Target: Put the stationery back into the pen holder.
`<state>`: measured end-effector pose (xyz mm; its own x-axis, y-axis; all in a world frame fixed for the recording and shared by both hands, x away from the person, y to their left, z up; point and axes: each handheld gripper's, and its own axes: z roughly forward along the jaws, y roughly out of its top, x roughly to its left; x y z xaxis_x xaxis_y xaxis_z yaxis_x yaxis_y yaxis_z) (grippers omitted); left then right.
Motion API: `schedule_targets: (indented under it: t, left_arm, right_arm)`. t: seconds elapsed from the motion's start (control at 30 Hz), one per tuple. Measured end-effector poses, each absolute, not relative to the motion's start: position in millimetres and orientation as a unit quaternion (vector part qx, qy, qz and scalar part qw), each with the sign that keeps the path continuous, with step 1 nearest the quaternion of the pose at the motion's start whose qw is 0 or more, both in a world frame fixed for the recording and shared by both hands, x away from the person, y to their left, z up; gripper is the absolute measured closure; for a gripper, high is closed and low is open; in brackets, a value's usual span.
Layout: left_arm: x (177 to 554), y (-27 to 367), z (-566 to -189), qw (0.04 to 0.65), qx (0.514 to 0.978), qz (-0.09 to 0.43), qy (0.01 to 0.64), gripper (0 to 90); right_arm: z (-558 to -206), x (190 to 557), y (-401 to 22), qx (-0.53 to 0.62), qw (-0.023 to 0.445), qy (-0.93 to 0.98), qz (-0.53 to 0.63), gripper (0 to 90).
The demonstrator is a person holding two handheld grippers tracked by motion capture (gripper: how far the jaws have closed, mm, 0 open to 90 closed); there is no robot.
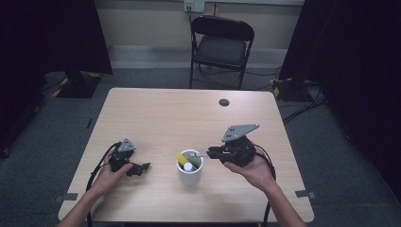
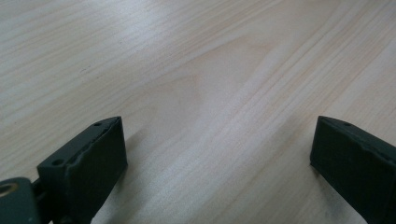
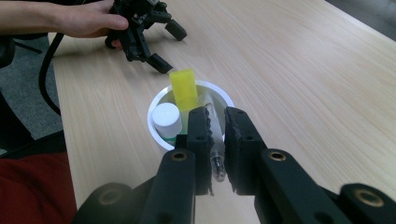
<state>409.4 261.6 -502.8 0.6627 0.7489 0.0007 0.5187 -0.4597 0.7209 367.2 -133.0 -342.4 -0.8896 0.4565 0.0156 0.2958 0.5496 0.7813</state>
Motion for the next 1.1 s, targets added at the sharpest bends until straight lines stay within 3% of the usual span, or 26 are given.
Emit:
schedule_targets:
  t: [0.37, 1.1]
  left_arm:
    - [409, 262, -503, 0.357, 0.839, 0.161, 0.378, 3.1]
    - [411, 260, -503, 0.356, 0.84, 0.158, 0.377, 0.9]
  right_arm:
    - [-336, 371, -128, 0.208, 0.096, 0.87, 0.436, 84.2]
    - [-350, 385, -129, 0.219, 0.082, 0.849, 0.475, 76.9]
